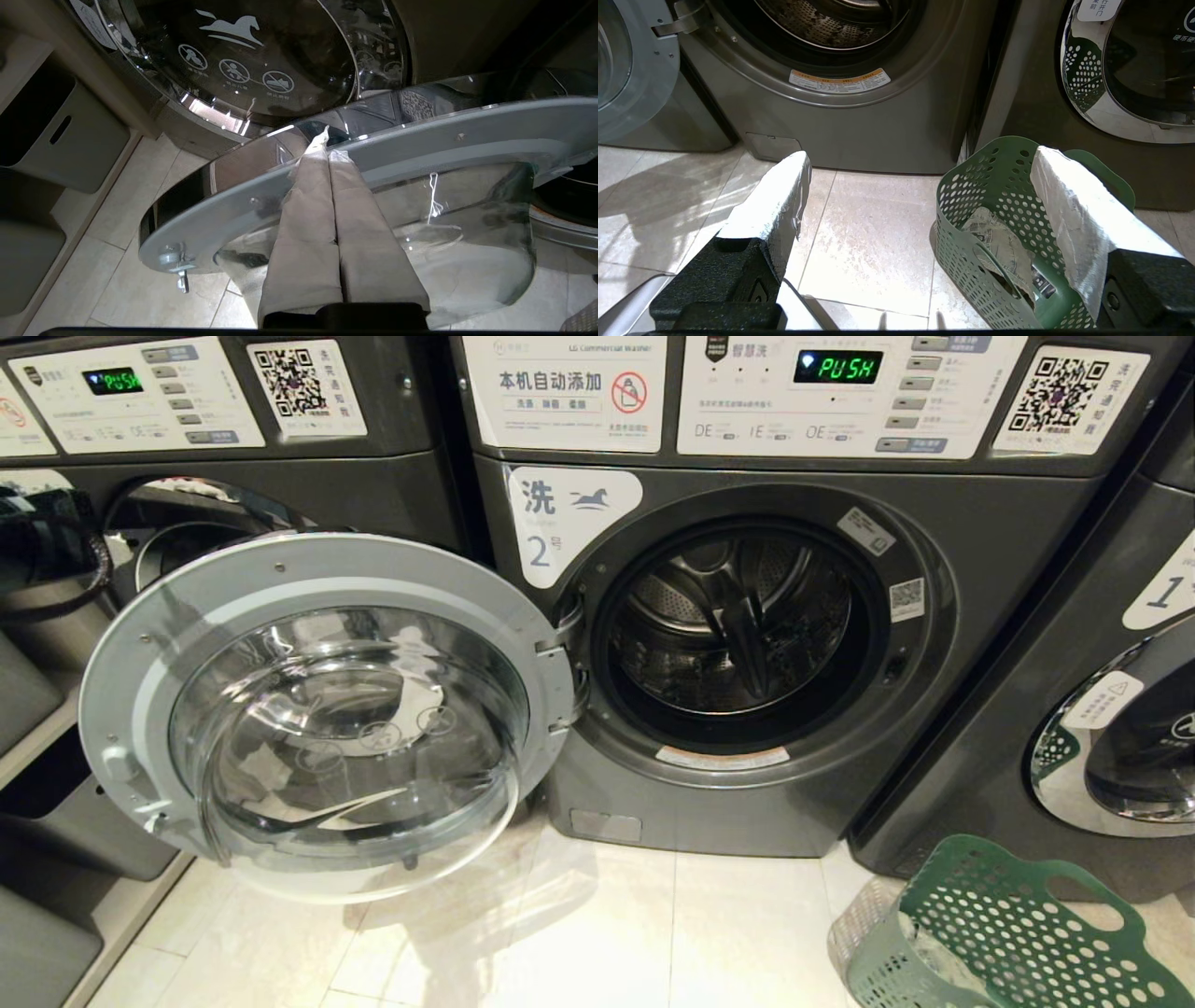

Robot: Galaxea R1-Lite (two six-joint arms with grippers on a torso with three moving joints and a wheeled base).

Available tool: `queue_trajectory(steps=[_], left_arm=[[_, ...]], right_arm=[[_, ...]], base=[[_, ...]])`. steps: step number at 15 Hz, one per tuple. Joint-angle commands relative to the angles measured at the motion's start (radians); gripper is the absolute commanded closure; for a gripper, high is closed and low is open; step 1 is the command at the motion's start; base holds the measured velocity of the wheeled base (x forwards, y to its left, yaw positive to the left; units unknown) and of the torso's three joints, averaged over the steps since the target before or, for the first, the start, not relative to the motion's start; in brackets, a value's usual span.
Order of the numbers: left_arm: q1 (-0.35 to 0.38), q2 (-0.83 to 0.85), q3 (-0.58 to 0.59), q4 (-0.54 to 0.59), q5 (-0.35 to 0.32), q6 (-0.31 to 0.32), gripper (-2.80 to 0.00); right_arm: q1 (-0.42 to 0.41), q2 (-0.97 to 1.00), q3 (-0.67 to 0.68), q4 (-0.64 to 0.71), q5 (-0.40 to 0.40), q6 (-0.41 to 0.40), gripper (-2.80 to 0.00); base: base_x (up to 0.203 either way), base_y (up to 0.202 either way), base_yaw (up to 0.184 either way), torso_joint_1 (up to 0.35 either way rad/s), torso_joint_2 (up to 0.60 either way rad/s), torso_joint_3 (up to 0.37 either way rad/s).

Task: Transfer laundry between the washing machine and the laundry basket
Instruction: Pick a cloth and place it into the basket, then close the washing machine door with the left hand

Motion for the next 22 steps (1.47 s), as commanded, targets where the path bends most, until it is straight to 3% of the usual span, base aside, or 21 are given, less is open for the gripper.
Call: queue_trajectory(steps=[1,5,9,11,14,18,22], left_arm=[[0.018,0.061,-0.024,-0.006,0.000,-0.001,0.00],[0.063,0.257,-0.107,-0.191,-0.003,-0.002,0.00],[0.071,0.398,-0.287,-0.220,-0.041,-0.008,0.00],[0.073,0.397,-0.287,-0.158,-0.080,-0.014,0.00],[0.072,0.369,-0.296,0.039,-0.132,-0.056,0.00],[0.063,0.327,-0.278,0.119,-0.137,-0.058,0.00],[0.014,0.194,-0.170,0.185,-0.143,-0.059,0.00]], right_arm=[[0.000,-0.002,0.000,-0.001,0.000,-0.004,-2.80],[0.000,-0.002,0.000,-0.001,0.000,-0.001,-2.80],[0.000,-0.002,0.000,-0.001,0.000,0.003,-2.80],[0.000,-0.002,0.000,-0.001,0.000,0.006,-2.80],[0.000,-0.002,0.000,-0.001,0.000,0.006,-2.80],[0.000,-0.002,0.000,-0.001,-0.002,0.007,-2.80],[0.000,-0.002,0.000,-0.001,-0.002,0.007,-2.80]], base=[[0.000,0.000,0.000,0.000,0.00,0.000],[0.000,0.000,0.000,0.000,0.00,0.000],[0.000,0.000,0.000,0.000,0.00,0.000],[0.000,0.000,0.000,0.000,0.00,0.000],[0.000,0.000,0.000,0.000,0.00,0.000],[0.000,0.000,0.000,0.000,0.00,0.000],[0.000,0.000,0.000,0.000,0.00,0.000]])
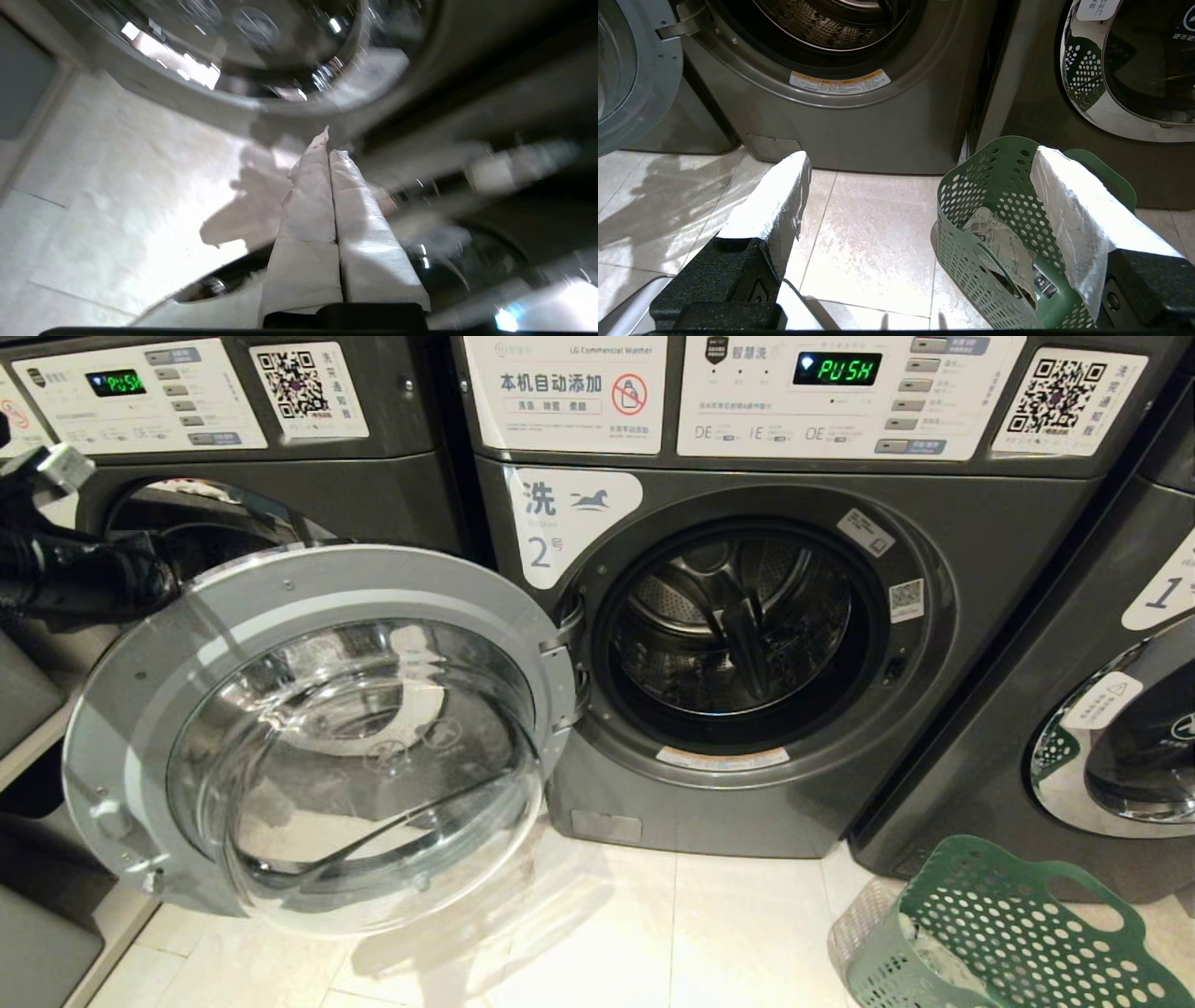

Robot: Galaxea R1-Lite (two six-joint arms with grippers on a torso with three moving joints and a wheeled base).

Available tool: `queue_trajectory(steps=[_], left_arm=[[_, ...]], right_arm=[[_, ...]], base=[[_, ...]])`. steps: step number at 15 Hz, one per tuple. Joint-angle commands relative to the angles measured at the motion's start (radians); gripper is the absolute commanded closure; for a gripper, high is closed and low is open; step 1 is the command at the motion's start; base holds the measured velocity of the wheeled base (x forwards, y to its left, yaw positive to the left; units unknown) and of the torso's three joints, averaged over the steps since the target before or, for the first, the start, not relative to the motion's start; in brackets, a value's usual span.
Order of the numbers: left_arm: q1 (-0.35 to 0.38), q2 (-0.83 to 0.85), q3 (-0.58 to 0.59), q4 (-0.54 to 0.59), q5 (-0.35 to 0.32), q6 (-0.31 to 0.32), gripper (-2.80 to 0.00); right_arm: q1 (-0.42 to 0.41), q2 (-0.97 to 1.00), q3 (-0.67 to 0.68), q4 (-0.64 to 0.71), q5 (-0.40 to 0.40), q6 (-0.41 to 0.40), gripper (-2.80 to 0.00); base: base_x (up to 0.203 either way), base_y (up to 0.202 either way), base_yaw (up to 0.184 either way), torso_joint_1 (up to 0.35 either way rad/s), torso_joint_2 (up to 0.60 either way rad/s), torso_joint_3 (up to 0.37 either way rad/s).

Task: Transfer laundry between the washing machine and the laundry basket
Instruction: Close the washing machine door with the left hand

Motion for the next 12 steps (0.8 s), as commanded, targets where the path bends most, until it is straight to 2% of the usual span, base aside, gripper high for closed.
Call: queue_trajectory(steps=[1,3,6,9,10,12], left_arm=[[-0.033,-0.105,0.059,0.024,-0.006,-0.004,0.00],[-0.110,-0.224,0.153,0.092,-0.016,-0.012,0.00],[-0.288,-0.400,0.272,0.186,-0.024,-0.042,0.00],[-0.456,-0.529,0.302,0.241,-0.099,-0.117,0.00],[-0.500,-0.566,0.309,0.256,-0.114,-0.130,0.00],[-0.517,-0.608,0.327,0.263,-0.090,-0.136,0.00]], right_arm=[[0.001,-0.002,0.000,0.000,0.000,0.000,-2.80],[0.001,-0.002,0.000,0.000,0.000,0.000,-2.80],[0.001,-0.002,0.000,0.000,0.000,0.000,-2.80],[0.001,-0.002,0.000,0.000,0.000,0.000,-2.80],[0.001,-0.002,0.000,0.000,0.000,0.000,-2.80],[0.001,-0.002,0.000,0.000,0.000,0.000,-2.80]], base=[[0.000,0.000,0.000,0.000,0.00,0.000],[0.000,0.000,0.000,0.000,0.00,0.000],[0.000,0.000,0.000,0.000,0.00,0.000],[0.000,0.000,0.000,0.000,0.00,0.000],[0.000,0.000,0.000,0.000,0.00,0.000],[0.000,0.000,0.000,0.000,0.00,0.000]])
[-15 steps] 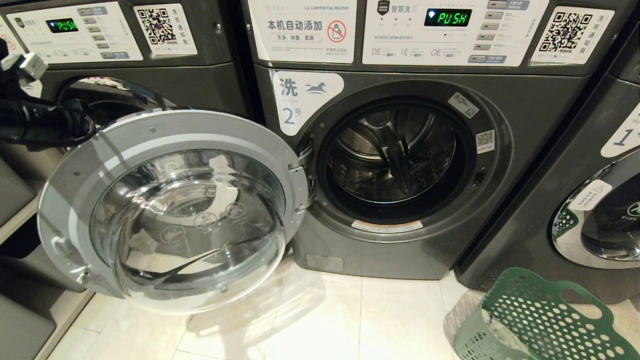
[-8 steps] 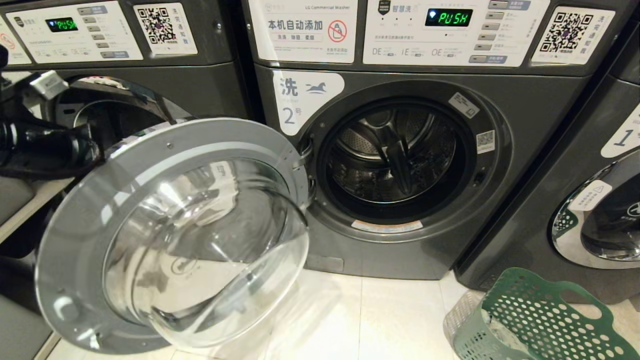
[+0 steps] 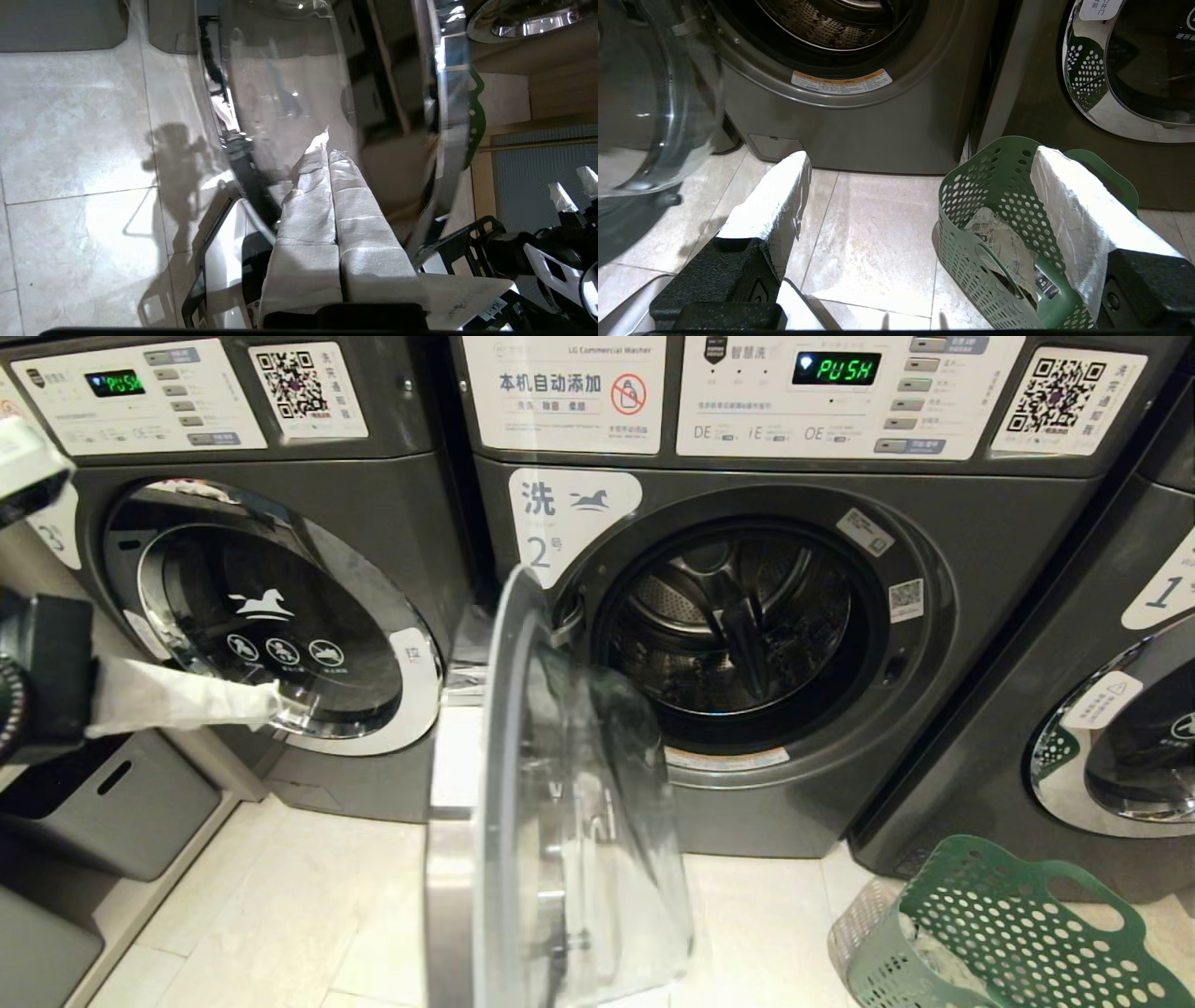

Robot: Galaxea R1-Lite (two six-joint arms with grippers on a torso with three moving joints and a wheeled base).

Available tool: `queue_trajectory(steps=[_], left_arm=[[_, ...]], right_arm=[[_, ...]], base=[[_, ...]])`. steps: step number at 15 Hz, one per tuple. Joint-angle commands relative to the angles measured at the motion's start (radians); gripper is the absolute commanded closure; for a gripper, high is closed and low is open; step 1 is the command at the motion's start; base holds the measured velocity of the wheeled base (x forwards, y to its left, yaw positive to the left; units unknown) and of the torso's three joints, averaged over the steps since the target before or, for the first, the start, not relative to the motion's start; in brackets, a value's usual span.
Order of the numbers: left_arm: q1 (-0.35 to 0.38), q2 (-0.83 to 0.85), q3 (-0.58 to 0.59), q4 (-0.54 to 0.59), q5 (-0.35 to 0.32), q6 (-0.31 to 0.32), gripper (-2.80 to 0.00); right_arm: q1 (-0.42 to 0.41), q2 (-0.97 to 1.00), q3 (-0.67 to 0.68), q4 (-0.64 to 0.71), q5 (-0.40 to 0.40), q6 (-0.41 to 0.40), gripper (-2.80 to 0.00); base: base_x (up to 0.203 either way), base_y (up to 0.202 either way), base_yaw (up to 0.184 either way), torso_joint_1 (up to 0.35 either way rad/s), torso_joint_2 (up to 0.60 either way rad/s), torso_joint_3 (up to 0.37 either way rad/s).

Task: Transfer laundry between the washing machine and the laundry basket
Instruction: Close the washing machine door with the left hand

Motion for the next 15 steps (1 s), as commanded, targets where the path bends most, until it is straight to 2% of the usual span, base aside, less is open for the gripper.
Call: queue_trajectory(steps=[1,2,5,6,9,11,13,15], left_arm=[[-0.014,-0.074,0.011,-0.002,0.041,-0.002,0.00],[-0.015,-0.101,0.025,-0.004,0.083,-0.003,0.00],[-0.016,-0.244,0.106,-0.004,0.131,0.004,0.00],[-0.016,-0.304,0.154,-0.001,0.176,0.008,0.00],[-0.016,-0.449,0.346,-0.003,0.454,0.012,0.00],[-0.015,-0.556,0.439,-0.001,0.556,0.014,0.00],[-0.010,-0.684,0.524,0.008,0.618,0.014,0.00],[0.010,-0.810,0.616,0.038,0.674,0.014,0.00]], right_arm=[[0.000,-0.002,0.000,0.000,0.000,0.000,-2.80],[0.000,-0.002,0.000,0.000,0.001,0.000,-2.80],[0.000,-0.002,0.000,0.000,0.002,-0.003,-2.80],[0.000,-0.002,0.000,0.000,0.002,-0.003,-2.80],[0.000,-0.002,-0.004,0.010,0.015,-0.080,-2.80],[0.000,0.020,-0.054,0.033,0.014,-0.113,-2.80],[0.001,0.153,-0.180,0.098,0.015,-0.080,-2.80],[0.005,0.412,-0.288,0.146,0.029,0.008,-2.80]], base=[[0.000,0.000,0.000,0.000,0.00,0.000],[0.000,0.000,0.000,0.000,0.00,0.000],[0.000,0.000,0.000,0.000,0.00,0.000],[0.000,0.000,0.000,0.000,0.00,0.000],[0.000,0.000,0.000,0.000,0.00,0.000],[0.000,0.000,0.000,0.000,0.00,0.000],[0.000,0.000,0.000,0.000,0.00,0.000],[0.000,0.000,0.000,0.000,0.00,0.000]])
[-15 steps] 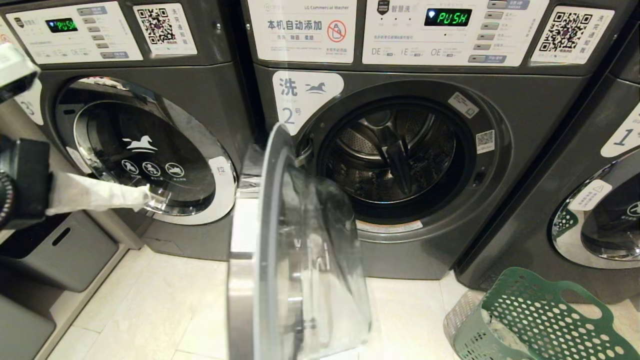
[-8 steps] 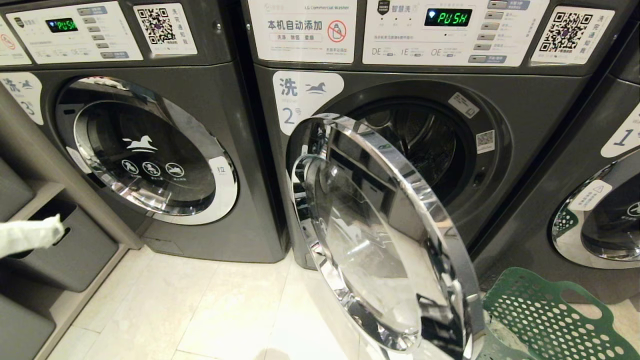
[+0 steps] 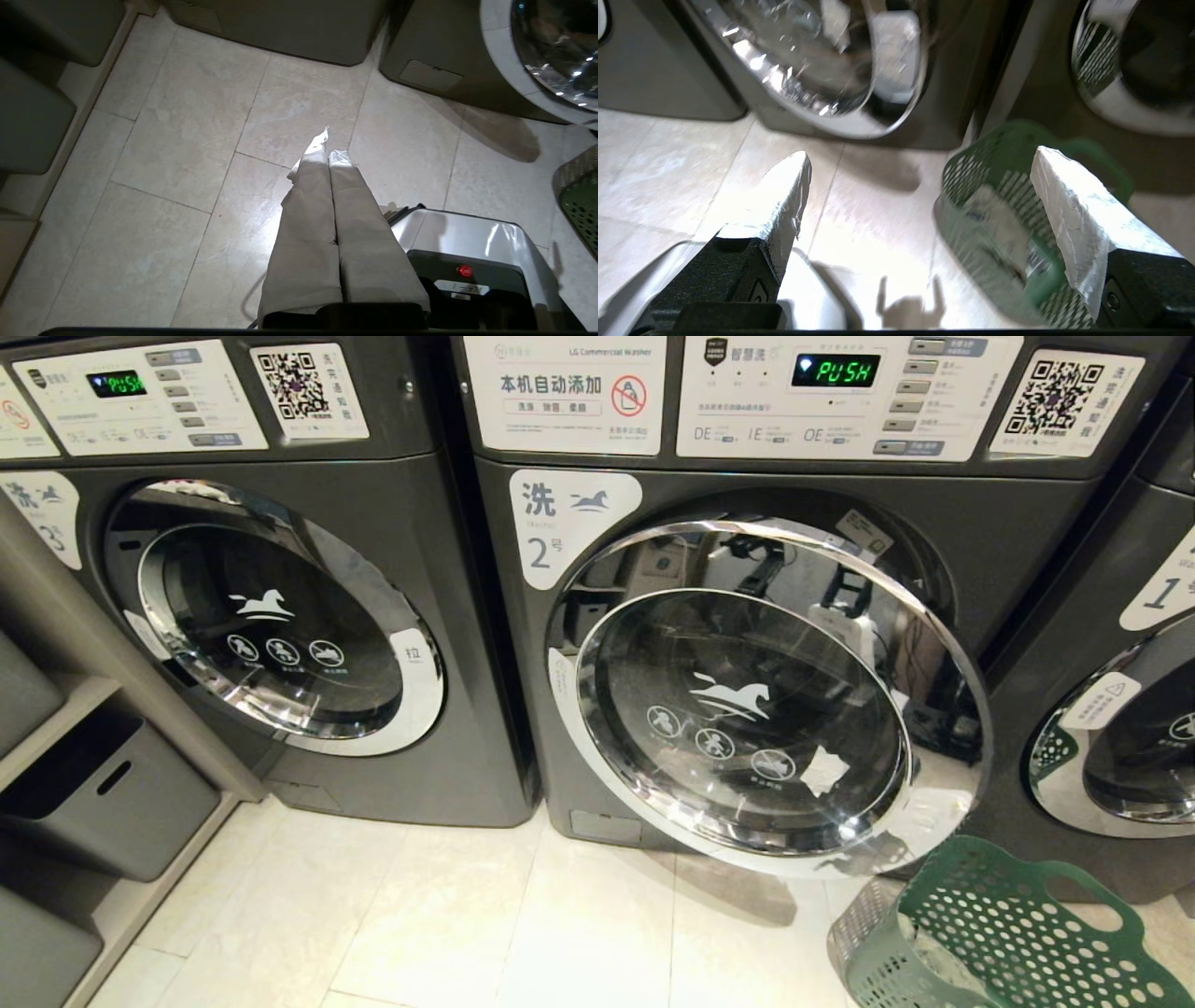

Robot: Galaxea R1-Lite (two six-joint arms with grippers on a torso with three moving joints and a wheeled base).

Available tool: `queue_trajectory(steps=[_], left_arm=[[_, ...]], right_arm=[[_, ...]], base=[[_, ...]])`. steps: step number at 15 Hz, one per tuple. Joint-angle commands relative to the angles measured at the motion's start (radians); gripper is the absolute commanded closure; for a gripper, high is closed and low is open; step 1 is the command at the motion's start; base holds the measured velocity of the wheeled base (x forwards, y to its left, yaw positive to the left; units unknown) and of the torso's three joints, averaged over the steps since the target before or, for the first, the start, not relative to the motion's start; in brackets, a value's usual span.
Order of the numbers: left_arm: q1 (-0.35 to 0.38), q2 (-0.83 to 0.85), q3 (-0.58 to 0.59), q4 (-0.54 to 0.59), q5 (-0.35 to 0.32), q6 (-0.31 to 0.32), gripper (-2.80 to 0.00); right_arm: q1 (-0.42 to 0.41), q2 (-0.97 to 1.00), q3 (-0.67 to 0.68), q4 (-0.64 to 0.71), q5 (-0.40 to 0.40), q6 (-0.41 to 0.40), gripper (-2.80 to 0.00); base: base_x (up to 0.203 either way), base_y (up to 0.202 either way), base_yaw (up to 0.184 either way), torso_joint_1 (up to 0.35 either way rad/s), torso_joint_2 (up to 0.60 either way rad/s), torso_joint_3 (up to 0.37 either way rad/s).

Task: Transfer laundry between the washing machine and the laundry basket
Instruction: Close the washing machine door with the left hand

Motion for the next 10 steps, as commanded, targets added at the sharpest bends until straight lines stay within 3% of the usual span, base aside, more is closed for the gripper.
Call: queue_trajectory(steps=[1,3,8,10], left_arm=[[0.013,-0.148,0.056,0.024,0.019,-0.002,0.00],[0.042,-0.216,0.070,0.079,0.033,0.001,0.00],[0.048,-0.218,0.104,0.079,0.057,0.005,0.00],[0.049,-0.219,0.134,0.075,0.070,0.000,0.00]], right_arm=[[0.003,0.298,-0.071,0.001,0.006,0.043,-2.80],[0.004,0.608,-0.099,-0.085,0.014,0.090,-2.80],[0.001,1.429,-0.162,-0.710,-0.090,0.137,-2.80],[-0.010,1.673,-0.235,-0.907,-0.129,0.145,-2.80]], base=[[0.000,0.000,0.000,0.000,0.00,0.000],[0.000,0.000,0.000,0.000,0.00,0.000],[0.000,0.000,0.000,0.000,0.00,0.000],[0.000,0.000,0.000,0.000,0.00,0.000]])
